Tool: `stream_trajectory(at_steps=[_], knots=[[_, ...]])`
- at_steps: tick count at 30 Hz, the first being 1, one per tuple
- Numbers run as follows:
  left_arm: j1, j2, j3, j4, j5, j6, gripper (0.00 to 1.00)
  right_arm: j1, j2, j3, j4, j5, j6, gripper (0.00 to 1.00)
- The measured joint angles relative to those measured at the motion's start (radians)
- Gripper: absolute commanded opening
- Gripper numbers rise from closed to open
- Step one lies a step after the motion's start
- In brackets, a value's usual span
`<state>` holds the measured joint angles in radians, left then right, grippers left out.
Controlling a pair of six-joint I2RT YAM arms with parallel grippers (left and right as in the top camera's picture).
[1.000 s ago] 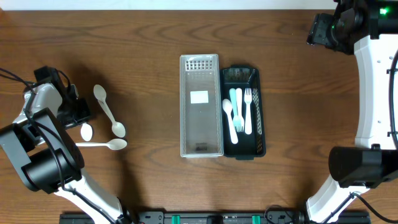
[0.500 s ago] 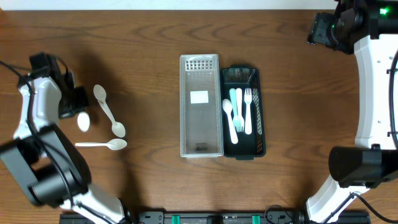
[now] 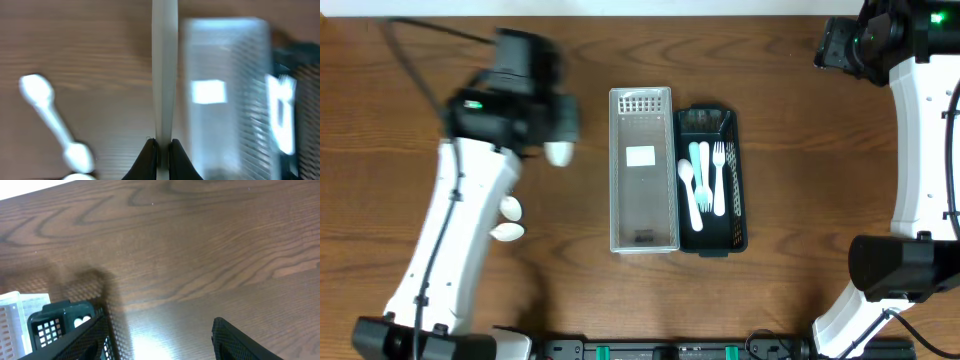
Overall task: Pack container
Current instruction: 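Carry the spoon with the left gripper into the clear basket and release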
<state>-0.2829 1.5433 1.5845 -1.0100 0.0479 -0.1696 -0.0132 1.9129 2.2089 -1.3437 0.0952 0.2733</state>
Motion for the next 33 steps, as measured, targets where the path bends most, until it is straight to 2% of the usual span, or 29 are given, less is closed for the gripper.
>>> stream_trajectory(at_steps=[6,17,23,24,26,27,30,33], knots=[[-0.146,0.074,0.0,0.021,-0.006,-0.105,0.06,0.0,0.0,0.0,-0.006,0.0,0.0,0.7],[-0.267,0.339,0.0,0.095,-0.014,-0.201,0.06,0.0,0.0,0.0,-0.019,0.0,0.0,0.7],[-0.285,0.44,0.0,0.099,-0.014,-0.24,0.07,0.0,0.0,0.0,-0.023,0.0,0.0,0.7],[-0.283,0.455,0.0,0.1,-0.014,-0.244,0.15,0.0,0.0,0.0,-0.024,0.0,0.0,0.7],[-0.283,0.474,0.0,0.101,-0.016,-0.247,0.39,0.0,0.0,0.0,-0.024,0.0,0.0,0.7],[-0.283,0.479,0.0,0.101,-0.018,-0.247,0.45,0.0,0.0,0.0,-0.024,0.0,0.0,0.7],[-0.283,0.478,0.0,0.113,-0.023,-0.233,0.55,0.0,0.0,0.0,-0.024,0.0,0.0,0.7],[-0.283,0.47,0.0,0.126,-0.024,-0.187,0.58,0.0,0.0,0.0,-0.024,0.0,0.0,0.7]])
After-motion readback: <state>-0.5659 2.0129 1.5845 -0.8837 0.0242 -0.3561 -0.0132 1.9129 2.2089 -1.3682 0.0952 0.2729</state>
